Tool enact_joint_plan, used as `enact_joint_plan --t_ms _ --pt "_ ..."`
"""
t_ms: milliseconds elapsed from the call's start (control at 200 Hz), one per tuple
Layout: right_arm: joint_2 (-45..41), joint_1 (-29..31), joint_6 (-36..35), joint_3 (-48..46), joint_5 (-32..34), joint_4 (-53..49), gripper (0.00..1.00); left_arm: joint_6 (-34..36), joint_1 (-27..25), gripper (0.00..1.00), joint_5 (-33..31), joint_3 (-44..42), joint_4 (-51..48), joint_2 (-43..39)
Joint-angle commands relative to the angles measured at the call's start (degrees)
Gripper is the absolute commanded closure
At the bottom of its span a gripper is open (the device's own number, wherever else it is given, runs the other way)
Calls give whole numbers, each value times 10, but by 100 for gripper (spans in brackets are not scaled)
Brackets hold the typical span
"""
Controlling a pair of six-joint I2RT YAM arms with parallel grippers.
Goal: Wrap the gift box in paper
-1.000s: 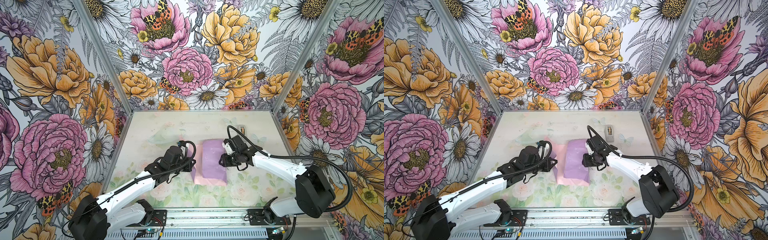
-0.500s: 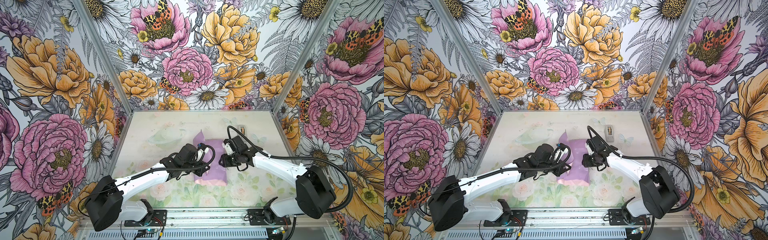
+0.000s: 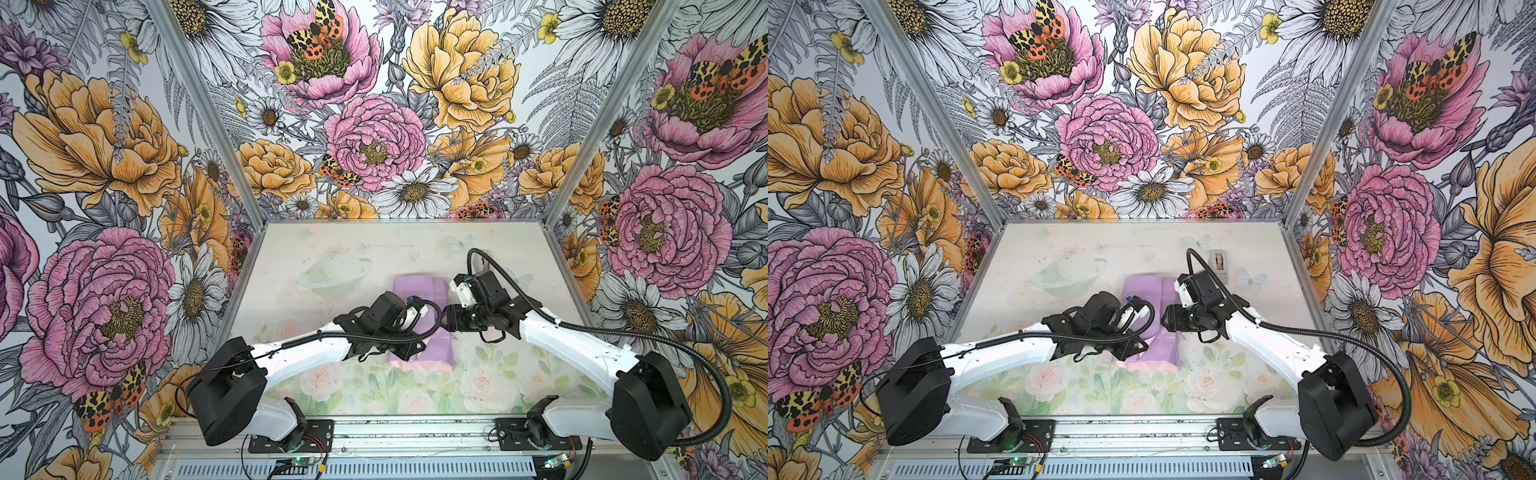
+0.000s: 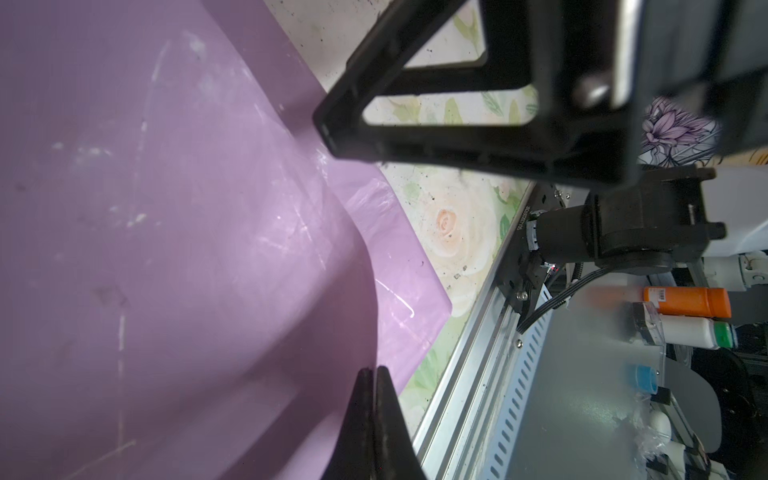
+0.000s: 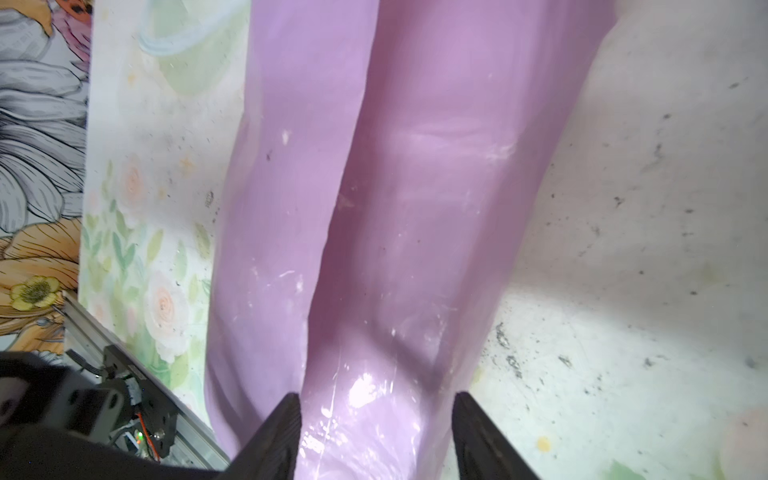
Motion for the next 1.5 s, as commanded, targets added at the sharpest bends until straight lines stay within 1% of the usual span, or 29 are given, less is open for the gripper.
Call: enact_joint_plan --t_ms 0,130,170,280,345,385,615,725,816,871,951,1001,1066,1121,1196,1261,1341,1411,1496 --pt "-28 -17 36 -14 -44 25 35 17 -4 100 14 17 -8 8" --pt "-26 -16 76 -18 -53 45 32 23 -5 100 20 22 -8 14" --pt "-17 -14 78 -13 -51 45 32 25 -5 100 21 24 -9 17" --pt "9 -5 68 -1 -36 44 31 31 -8 100 28 29 -12 24" --pt "22 -1 61 4 -25 42 27 36 -9 100 33 35 -16 30" --pt "29 1 56 7 -15 40 26 38 -10 100 35 39 -20 32" --pt "64 5 36 15 6 37 26 45 -15 100 44 52 -25 44" --pt "76 5 26 17 16 37 28 47 -21 100 44 58 -25 52" --pt "82 5 18 14 27 36 33 38 -25 83 40 64 -26 54" --pt "87 5 15 12 32 34 38 30 -25 69 27 67 -27 47" --pt "91 5 14 5 34 31 46 12 -19 61 12 67 -26 26" --pt "91 5 14 2 36 31 48 -10 -12 52 -10 66 -26 10" --pt "88 5 13 -2 37 31 50 -39 1 49 -24 63 -26 -19" --pt "86 5 12 -5 39 31 52 -70 12 44 -61 61 -32 -43" --pt "84 5 12 -7 41 29 53 -125 35 31 -113 49 -38 -73" --pt "84 5 11 -7 42 29 54 -176 65 29 -144 26 -42 -94" --pt "83 6 11 -8 41 28 54 -213 99 28 -163 -2 -43 -106" --pt "83 5 9 -8 42 27 54 -219 121 28 -157 -19 -38 -100" --pt "83 5 9 -7 44 28 54 -219 128 27 -175 -36 -32 -78"
